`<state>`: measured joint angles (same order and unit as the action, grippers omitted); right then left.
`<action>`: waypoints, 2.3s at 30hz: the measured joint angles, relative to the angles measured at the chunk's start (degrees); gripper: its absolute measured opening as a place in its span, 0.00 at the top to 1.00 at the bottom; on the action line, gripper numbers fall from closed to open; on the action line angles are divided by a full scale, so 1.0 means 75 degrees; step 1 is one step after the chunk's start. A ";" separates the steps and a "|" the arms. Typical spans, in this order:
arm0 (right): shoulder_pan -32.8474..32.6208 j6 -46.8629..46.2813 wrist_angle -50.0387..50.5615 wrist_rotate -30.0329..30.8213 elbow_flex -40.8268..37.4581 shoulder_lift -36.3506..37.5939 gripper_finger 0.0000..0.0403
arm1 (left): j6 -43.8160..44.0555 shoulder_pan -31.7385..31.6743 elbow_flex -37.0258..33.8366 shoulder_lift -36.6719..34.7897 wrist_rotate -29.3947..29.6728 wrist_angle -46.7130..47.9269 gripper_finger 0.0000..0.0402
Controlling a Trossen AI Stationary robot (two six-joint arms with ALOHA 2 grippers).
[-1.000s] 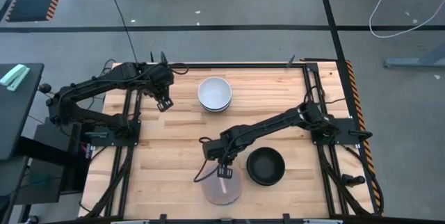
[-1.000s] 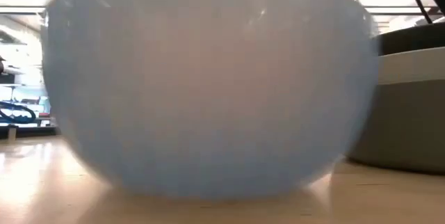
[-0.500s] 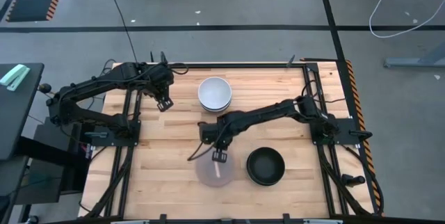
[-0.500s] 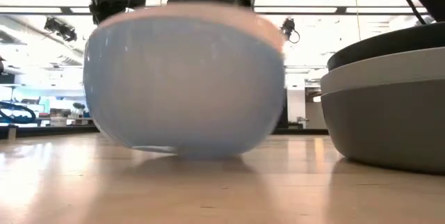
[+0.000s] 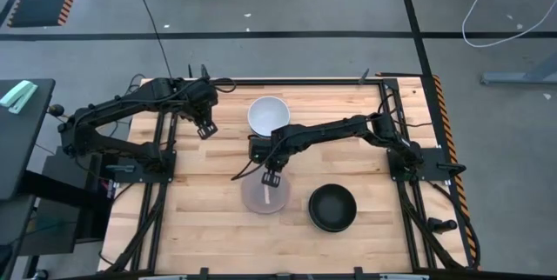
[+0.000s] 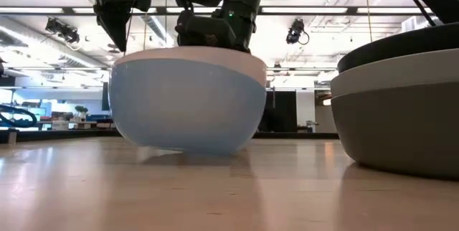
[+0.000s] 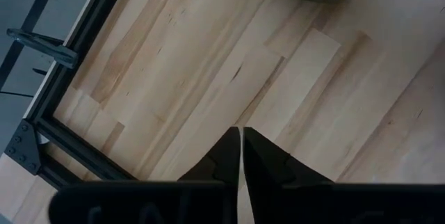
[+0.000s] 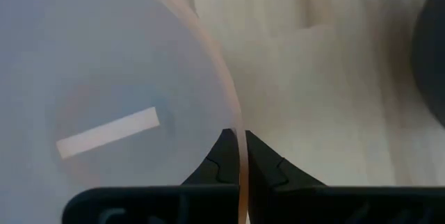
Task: Nest bowls inside each other
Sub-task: Stack the orange bowl on top of the blue bowl
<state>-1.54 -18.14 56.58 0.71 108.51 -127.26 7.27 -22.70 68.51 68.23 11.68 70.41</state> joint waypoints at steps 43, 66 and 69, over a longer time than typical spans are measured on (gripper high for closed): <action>-0.0408 -0.0365 -0.0772 -0.0420 -0.0478 0.0548 0.99 | 0.0207 0.0000 0.0000 -0.0003 -0.0598 -0.0058 0.97; -0.0295 -0.0632 -0.0797 -0.0958 -0.0478 0.0548 0.88 | 0.0335 0.0000 0.0000 0.0000 -0.0600 -0.0052 0.99; -0.0292 -0.0644 -0.0796 -0.0956 -0.0478 0.0548 0.88 | 0.0332 0.0000 0.0000 -0.0003 -0.0600 -0.0052 0.97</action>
<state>-3.73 -22.97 50.61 -6.46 104.92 -123.15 9.76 -22.70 68.51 68.21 7.18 70.02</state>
